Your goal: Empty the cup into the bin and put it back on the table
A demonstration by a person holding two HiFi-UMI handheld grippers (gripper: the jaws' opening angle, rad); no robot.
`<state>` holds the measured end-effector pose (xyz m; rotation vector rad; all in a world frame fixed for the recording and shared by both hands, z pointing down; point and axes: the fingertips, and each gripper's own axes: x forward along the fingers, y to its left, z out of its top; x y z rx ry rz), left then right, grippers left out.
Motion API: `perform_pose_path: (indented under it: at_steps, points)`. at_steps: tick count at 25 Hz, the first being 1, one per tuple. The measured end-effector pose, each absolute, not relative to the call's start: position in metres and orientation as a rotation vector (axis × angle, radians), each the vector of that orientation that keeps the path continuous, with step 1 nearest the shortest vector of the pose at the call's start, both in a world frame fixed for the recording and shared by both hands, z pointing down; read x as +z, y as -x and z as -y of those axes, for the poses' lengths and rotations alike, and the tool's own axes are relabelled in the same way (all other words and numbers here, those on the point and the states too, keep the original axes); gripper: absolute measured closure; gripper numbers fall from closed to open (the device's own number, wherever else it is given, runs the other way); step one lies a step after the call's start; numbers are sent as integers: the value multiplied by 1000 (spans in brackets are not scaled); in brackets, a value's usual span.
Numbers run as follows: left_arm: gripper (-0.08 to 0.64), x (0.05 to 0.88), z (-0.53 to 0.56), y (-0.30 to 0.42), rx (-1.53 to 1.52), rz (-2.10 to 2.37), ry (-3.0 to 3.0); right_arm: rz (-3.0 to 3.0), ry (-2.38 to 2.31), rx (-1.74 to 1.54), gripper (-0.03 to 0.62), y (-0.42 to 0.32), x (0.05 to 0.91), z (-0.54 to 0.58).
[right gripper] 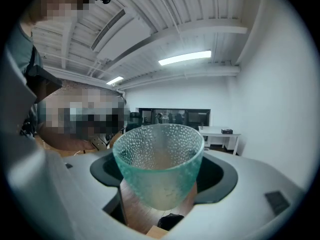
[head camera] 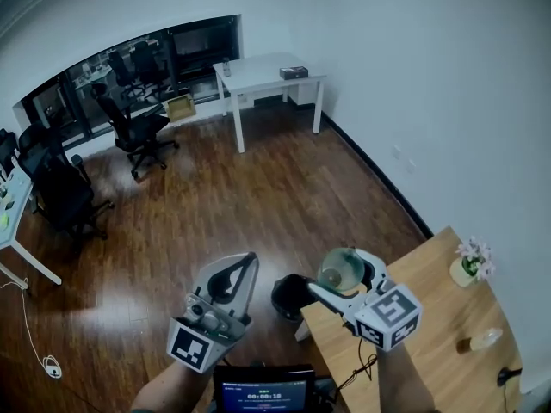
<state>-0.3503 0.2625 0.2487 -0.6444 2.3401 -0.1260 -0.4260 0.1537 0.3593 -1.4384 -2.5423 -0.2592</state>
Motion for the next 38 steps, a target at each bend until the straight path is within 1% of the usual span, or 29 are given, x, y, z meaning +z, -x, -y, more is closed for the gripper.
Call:
perform_pose_path:
  at_steps: [13,27,38]
  points:
    - [560,257,-310,420,-56,-2300,779,2545,1259,-331,195,489,353,-188]
    - [560,252,-283,490,-73,-2286,818,2502,1216,-432,195,561,338,-170]
    - [560,254,-289,539,21,-2263,952,2504,1052,-434,195,603,348,-162]
